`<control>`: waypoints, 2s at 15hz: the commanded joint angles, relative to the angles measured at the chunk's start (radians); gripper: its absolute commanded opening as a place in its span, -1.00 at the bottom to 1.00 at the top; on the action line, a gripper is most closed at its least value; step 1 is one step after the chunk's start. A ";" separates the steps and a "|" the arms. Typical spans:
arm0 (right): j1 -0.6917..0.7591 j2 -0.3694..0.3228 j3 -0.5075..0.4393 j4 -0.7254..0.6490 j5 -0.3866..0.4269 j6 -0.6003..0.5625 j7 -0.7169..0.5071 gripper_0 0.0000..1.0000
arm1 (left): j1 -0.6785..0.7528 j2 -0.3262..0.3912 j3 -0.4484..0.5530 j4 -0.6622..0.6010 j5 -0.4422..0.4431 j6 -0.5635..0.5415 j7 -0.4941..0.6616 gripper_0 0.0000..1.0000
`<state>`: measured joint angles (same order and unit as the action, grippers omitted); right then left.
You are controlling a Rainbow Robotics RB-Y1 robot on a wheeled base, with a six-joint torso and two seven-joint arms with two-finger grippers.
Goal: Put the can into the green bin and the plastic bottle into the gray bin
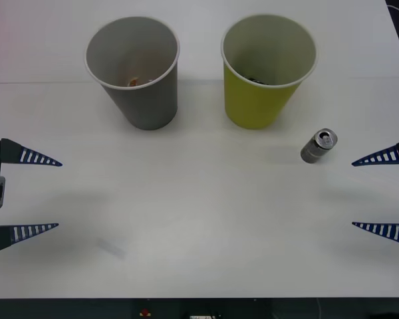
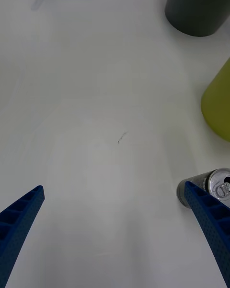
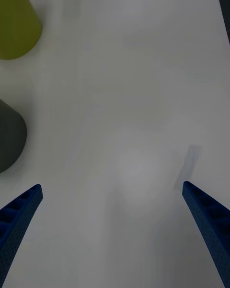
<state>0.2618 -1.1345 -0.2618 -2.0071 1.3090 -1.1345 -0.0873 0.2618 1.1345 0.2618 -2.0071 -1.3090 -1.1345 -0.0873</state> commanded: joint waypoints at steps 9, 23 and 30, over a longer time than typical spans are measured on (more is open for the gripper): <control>0.160 -0.007 0.003 -0.027 -0.160 0.176 0.037 1.00 | 0.000 0.000 0.000 0.000 0.000 0.000 0.000 1.00; 0.284 -0.005 0.260 -0.041 -0.358 0.746 0.096 1.00 | 0.000 0.000 0.000 0.000 0.000 0.000 0.000 1.00; 0.277 0.019 0.372 -0.039 -0.471 0.930 0.098 1.00 | 0.000 0.000 0.000 0.000 0.000 0.000 0.000 1.00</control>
<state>0.5418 -1.1206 0.0989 -2.0475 0.8481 -0.2207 0.0107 0.2618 1.1345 0.2618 -2.0071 -1.3090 -1.1345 -0.0873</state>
